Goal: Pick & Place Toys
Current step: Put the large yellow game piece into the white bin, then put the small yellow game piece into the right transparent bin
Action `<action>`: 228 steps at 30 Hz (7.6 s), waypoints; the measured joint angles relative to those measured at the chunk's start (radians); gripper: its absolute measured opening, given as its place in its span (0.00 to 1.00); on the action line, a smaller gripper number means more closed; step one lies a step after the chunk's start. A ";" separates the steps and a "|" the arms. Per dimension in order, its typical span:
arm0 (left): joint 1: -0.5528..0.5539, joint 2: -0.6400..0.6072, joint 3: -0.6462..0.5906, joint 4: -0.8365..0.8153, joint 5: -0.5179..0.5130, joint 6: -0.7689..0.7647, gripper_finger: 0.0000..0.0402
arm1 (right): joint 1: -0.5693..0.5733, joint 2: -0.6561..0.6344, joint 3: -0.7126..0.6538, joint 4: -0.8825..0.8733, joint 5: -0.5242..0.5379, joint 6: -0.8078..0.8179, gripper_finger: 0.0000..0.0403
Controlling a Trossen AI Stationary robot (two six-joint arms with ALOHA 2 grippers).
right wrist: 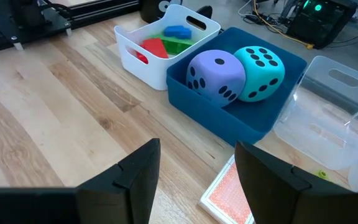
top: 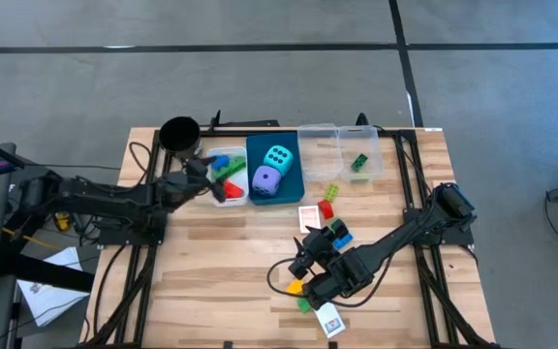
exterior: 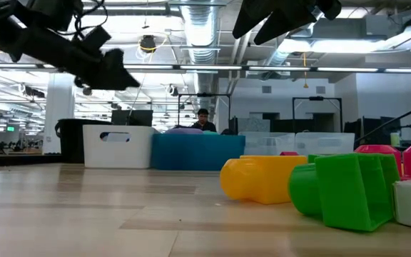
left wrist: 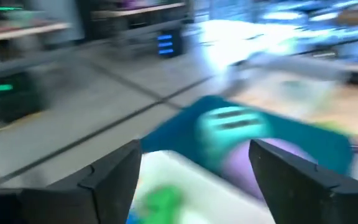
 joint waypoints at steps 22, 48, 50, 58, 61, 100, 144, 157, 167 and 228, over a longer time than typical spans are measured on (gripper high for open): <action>-0.421 0.379 0.006 0.399 0.537 -0.012 0.70 | -0.023 0.000 0.000 0.004 0.000 -0.003 0.50; -0.574 1.071 0.489 0.530 0.502 -0.068 0.70 | -0.028 0.000 0.000 0.005 -0.044 -0.298 0.50; -0.606 1.074 0.507 0.518 0.423 -0.069 0.70 | -0.017 0.000 0.000 0.004 -0.047 -0.299 0.50; -0.699 1.074 0.589 0.390 0.168 -0.108 0.70 | 0.058 0.000 0.000 0.005 -0.056 -0.298 0.50; -0.711 1.074 0.611 0.329 0.126 -0.170 0.70 | 0.082 0.000 0.000 0.006 -0.055 -0.298 0.50; -0.689 1.336 0.803 0.212 0.063 -0.330 0.70 | 0.091 0.000 0.000 0.013 -0.056 -0.295 0.50; -0.653 1.303 0.801 0.002 -0.067 -0.377 0.31 | 0.091 0.000 0.000 0.018 -0.056 -0.295 0.50; -0.690 0.932 0.797 -0.727 -0.350 -0.518 0.31 | 0.091 0.000 0.000 0.026 -0.056 -0.295 0.50; -0.627 0.525 0.608 -0.876 -0.583 -0.547 0.31 | 0.091 0.000 0.000 0.031 -0.056 -0.295 0.50; -0.362 0.225 -0.005 0.642 0.519 -0.122 0.65 | 0.260 0.000 0.000 0.059 -0.278 0.168 0.50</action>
